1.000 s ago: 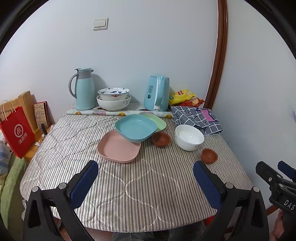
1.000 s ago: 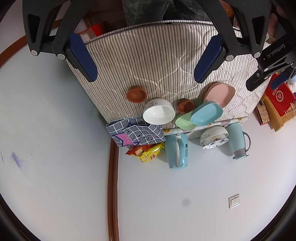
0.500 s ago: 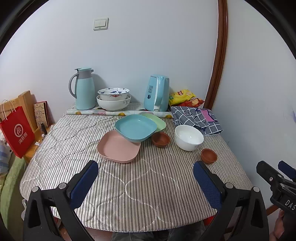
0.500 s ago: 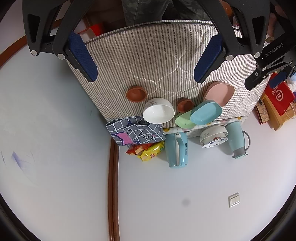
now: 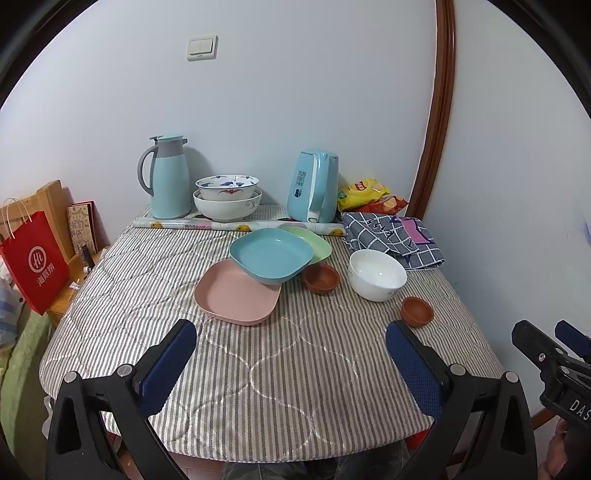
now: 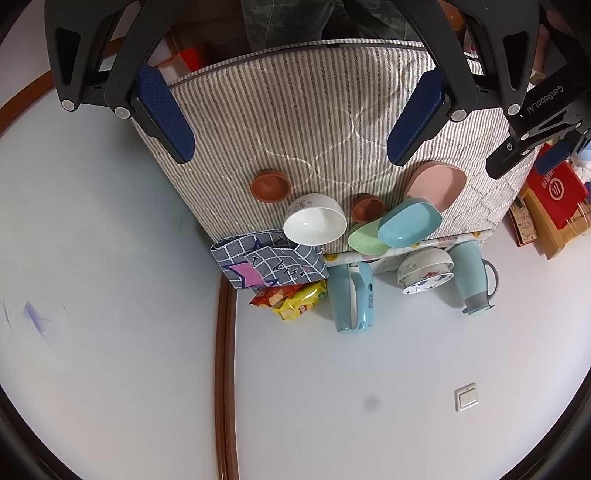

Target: Organize plates and bowls

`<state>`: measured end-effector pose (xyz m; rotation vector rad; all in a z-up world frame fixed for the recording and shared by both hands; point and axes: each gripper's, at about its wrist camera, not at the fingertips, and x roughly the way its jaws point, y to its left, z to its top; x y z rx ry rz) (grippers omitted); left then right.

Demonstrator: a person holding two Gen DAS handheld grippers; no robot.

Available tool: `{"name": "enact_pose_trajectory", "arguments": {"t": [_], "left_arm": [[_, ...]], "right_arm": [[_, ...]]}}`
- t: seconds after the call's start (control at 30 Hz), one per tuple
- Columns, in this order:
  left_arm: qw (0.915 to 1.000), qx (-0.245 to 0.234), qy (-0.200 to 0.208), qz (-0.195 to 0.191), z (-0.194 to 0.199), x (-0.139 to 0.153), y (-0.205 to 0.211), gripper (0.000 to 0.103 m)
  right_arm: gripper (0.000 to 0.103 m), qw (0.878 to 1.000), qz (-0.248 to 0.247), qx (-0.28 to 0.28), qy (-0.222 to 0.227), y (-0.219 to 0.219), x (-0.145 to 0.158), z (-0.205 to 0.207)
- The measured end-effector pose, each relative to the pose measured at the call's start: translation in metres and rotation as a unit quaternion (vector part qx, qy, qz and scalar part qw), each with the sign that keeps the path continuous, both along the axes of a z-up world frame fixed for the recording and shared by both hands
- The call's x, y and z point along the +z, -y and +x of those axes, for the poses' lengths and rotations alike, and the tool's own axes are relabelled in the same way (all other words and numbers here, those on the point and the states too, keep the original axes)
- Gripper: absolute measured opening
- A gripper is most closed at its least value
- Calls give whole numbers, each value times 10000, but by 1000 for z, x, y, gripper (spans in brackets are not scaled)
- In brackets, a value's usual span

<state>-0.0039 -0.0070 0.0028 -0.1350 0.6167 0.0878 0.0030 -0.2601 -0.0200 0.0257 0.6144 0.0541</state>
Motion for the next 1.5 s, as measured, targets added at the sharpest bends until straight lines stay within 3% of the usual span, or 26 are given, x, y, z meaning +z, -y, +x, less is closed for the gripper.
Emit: {"name": "enact_pose_trajectory", "arguments": {"t": [0.33, 1.0, 1.23, 1.5], "left_arm": [[9998, 25, -191, -61, 27, -7, -5, 103], [9966, 436, -686, -126, 106, -33, -61, 101], [9946, 590, -819, -249, 141, -42, -82, 98], [9912, 768, -1050, -251, 177, -60, -106, 87]], "right_arm": [[103, 9998, -73, 177, -32, -5, -2, 16], [101, 9952, 311, 723, -575, -49, -25, 112], [95, 9929, 248, 887, -753, -76, -29, 160], [82, 9869, 359, 1134, -1086, -104, -47, 217]]}}
